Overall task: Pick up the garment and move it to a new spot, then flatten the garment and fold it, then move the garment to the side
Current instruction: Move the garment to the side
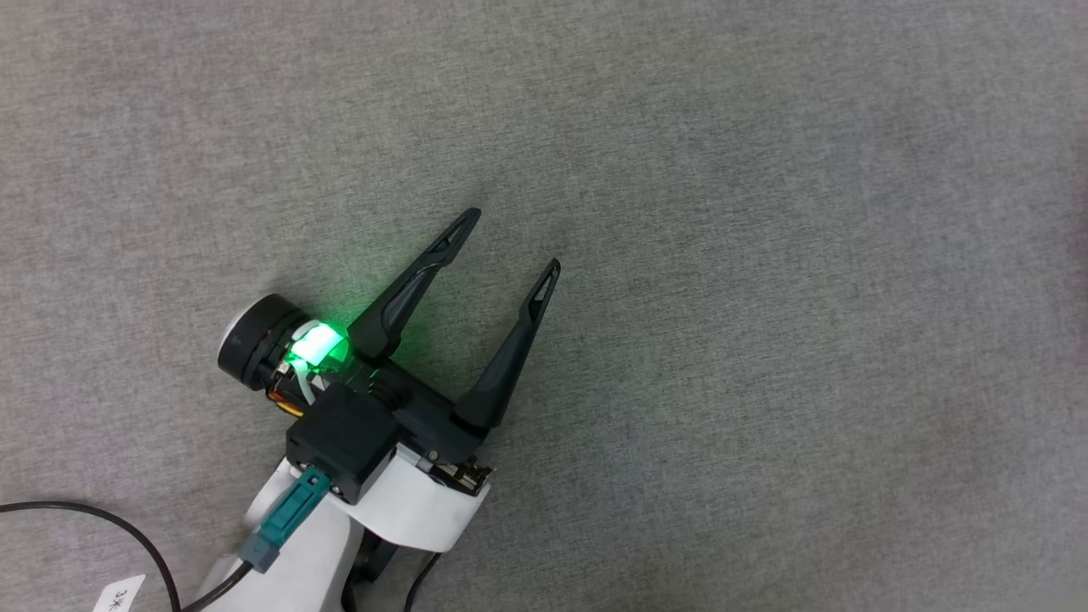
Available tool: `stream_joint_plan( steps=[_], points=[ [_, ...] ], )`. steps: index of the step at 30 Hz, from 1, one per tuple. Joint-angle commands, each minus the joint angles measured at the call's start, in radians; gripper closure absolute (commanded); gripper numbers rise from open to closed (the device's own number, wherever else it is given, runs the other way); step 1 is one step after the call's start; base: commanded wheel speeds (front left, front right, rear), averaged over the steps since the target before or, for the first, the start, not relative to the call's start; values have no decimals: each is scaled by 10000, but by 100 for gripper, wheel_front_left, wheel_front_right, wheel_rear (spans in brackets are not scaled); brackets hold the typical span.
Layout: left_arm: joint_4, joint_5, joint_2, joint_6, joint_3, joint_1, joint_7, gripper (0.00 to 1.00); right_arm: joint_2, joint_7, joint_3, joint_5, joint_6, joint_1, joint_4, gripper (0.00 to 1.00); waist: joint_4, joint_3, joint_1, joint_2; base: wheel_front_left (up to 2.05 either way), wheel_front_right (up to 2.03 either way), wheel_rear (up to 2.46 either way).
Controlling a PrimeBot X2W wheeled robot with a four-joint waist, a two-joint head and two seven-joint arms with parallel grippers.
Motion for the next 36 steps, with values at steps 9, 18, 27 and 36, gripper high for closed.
stream_joint_plan(
  steps=[9,18,27,36],
  points=[
    [122,-16,-43,22,135,28,22,0,224,-601,-375,-577,-16,-683,674,77,236,-154,-2,0,0,0,0],
    [393,-183,-773,27,1134,1071,-1,0,1388,-944,-500,-660,-14,-741,-848,0,672,-2624,-2,0,0,0,0],
    [446,-156,-1389,68,2450,2064,-1,0,3529,-2115,-1581,83,-11,740,-3208,0,1384,-4346,-2,0,0,0,0],
    [804,106,-1725,265,3236,3036,-1,0,6003,-3261,-1983,836,-11,3196,-5437,0,2005,-5292,-2,0,0,0,0]
  ],
)
